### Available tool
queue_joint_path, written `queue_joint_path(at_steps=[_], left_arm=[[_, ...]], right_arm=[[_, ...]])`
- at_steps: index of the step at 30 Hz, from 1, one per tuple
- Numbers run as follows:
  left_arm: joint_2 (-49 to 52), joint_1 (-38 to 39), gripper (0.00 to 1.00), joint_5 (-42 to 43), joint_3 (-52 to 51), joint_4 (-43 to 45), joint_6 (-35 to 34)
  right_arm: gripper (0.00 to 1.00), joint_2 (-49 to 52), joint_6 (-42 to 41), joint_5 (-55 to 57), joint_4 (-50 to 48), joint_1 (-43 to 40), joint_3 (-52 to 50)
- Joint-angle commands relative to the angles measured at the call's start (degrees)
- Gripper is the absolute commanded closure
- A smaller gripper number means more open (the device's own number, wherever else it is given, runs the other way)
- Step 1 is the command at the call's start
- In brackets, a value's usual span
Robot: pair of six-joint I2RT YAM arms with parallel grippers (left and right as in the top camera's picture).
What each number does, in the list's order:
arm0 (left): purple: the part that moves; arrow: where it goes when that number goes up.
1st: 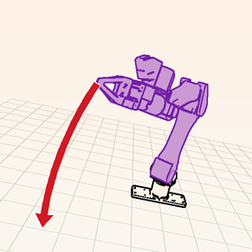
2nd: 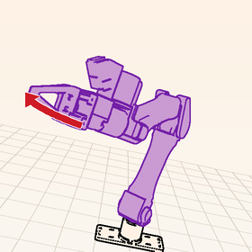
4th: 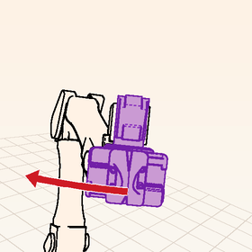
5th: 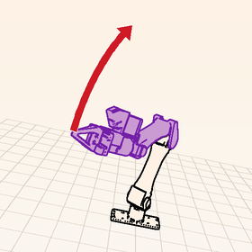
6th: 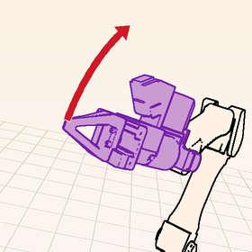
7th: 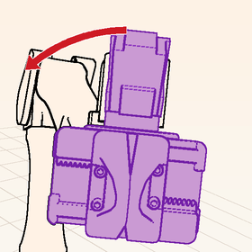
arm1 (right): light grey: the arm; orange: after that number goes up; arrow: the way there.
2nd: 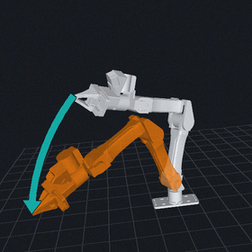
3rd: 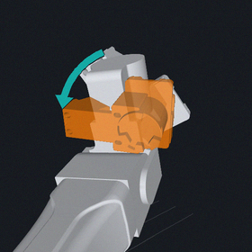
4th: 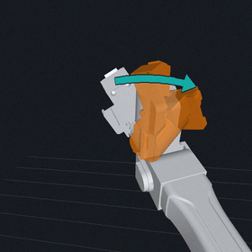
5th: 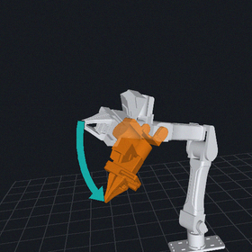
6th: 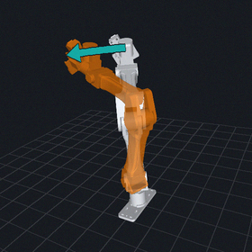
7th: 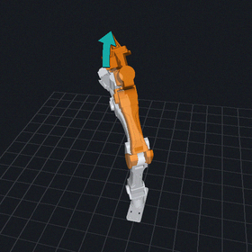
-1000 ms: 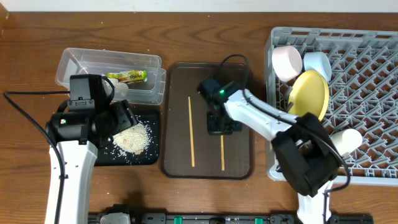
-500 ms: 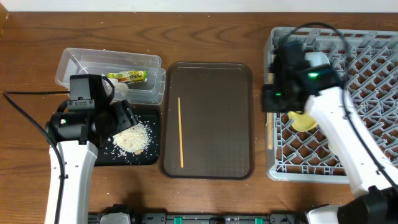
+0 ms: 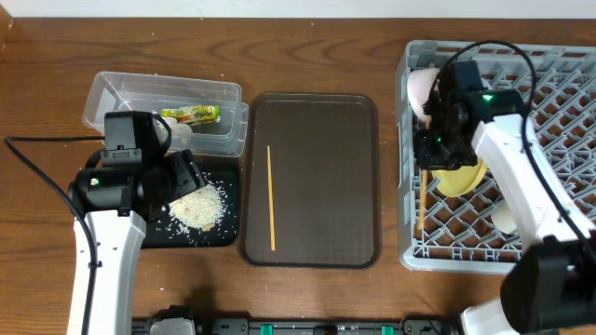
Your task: Sort waste into correct bins and load items into the dishwasher rack
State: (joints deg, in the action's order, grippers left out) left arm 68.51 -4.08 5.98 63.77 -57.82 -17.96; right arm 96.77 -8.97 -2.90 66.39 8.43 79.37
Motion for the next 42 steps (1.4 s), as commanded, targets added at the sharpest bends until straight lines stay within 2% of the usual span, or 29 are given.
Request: queue_joint_path(at_steps=[1, 3, 8, 13, 17, 20, 24, 32, 42], left_arm=[[0.0, -0.2, 0.24, -0.5, 0.2, -0.2, 0.1], [0.0, -0.2, 0.24, -0.5, 0.2, -0.2, 0.1], [0.0, -0.2, 0.24, -0.5, 0.2, -0.2, 0.1], [0.0, -0.2, 0.24, -0.5, 0.2, -0.2, 0.1], [0.0, -0.2, 0.24, -0.5, 0.2, -0.2, 0.1], [0.0, -0.2, 0.24, -0.5, 0.2, -0.2, 0.1], [0.0, -0.2, 0.24, -0.5, 0.2, -0.3, 0.1], [0.0, -0.2, 0.24, -0.5, 0.2, -0.3, 0.1], [0.0, -0.2, 0.24, -0.5, 0.2, -0.3, 0.1]], right_arm=[[0.78, 0.7, 0.9, 0.0, -0.5, -0.2, -0.4], [0.74, 0.3, 0.9, 0.0, -0.8, -0.2, -0.2], [0.71, -1.6, 0.9, -0.6, -0.8, 0.1, 1.9], [0.67, -4.7, 0.9, -3.6, -3.5, 3.8, 3.7], [0.62, -5.2, -1.2, -7.3, -9.0, 10.1, 3.7], [0.49, -4.1, -3.5, -7.1, -13.2, 16.4, 3.7], [0.41, -0.6, -7.2, -4.2, -18.7, 24.9, 3.7], [0.40, 10.4, -11.6, -2.9, -26.0, 35.8, 3.7], [0.43, 22.6, -15.9, 1.2, -28.8, 42.7, 3.7]])
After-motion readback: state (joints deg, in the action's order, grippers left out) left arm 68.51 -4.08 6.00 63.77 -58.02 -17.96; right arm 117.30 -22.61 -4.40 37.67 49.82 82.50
